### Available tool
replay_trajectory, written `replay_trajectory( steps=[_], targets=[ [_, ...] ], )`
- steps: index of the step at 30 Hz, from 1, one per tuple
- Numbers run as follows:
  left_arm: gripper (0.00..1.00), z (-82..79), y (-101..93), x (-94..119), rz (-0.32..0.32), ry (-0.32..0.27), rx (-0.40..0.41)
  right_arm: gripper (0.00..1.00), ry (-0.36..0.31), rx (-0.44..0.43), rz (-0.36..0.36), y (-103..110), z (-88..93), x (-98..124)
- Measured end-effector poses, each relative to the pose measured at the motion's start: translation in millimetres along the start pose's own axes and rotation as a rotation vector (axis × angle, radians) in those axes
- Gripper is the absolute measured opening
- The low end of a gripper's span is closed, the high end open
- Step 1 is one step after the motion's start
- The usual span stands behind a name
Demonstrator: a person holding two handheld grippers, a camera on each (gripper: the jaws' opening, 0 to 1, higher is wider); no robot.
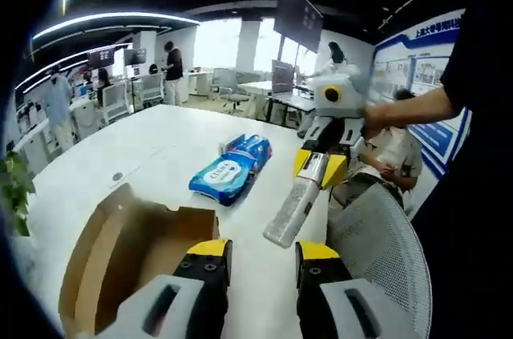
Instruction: Operate the shoe box by opening the lid, removing the specified soft item, and placing it in the target area until the item is outside and the box remains undamaged.
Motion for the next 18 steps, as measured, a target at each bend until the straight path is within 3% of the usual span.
replay_trajectory(
  steps=[8, 14, 18],
  targets=[
    [0.34, 25.2, 17.6, 12.1, -0.158, -0.017, 0.175, 0.18, -0.016, -0.041, 0.032, -7.3, 10.4, 13.2],
    [0.33, 43.9, 14.3, 12.2, -0.181, 0.022, 0.212, 0.18, -0.020, -0.063, 0.038, -13.4, 10.5, 20.8],
    [0.33, 47.2, 9.5, 10.6, -0.192, 0.020, 0.230, 0.18, -0.009, -0.070, 0.046, -19.9, 11.9, 24.9]
  ],
)
Point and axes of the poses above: the point that each gripper's makers call its tool centre point, and the gripper's own axes: x roughly backward along the fingers, y roughly to its left, z roughly out of its underside, the point moved 4 cm from there along x, roughly backward along the fingers, and after that the axes turned 14 degrees about -z, right-handed, at the moved point
